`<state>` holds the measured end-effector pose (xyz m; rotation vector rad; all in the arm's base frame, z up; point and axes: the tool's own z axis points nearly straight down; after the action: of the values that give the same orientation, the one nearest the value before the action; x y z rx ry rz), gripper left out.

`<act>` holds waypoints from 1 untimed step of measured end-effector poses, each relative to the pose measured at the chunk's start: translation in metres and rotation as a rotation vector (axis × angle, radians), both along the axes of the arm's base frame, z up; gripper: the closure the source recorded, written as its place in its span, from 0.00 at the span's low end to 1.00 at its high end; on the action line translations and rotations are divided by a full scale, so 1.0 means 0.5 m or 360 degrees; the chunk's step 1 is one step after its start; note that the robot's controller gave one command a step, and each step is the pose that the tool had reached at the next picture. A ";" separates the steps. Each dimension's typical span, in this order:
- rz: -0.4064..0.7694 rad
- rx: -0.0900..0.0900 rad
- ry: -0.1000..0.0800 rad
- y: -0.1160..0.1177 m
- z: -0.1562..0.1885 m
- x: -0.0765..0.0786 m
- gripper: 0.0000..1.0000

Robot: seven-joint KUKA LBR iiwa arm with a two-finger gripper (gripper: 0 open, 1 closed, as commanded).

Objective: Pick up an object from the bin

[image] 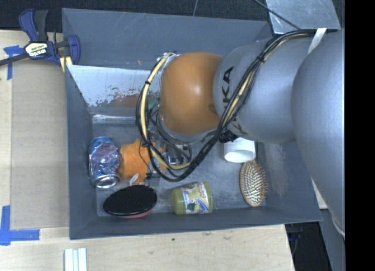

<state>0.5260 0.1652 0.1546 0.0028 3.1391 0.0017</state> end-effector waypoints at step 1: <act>-0.0012 -0.0004 -0.0001 -0.100 -0.176 -0.008 0.00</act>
Offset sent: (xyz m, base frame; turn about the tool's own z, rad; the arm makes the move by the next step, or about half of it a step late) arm -0.0044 -0.0459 -0.0846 0.0025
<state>0.5220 0.1152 0.0668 0.0150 3.1387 -0.0026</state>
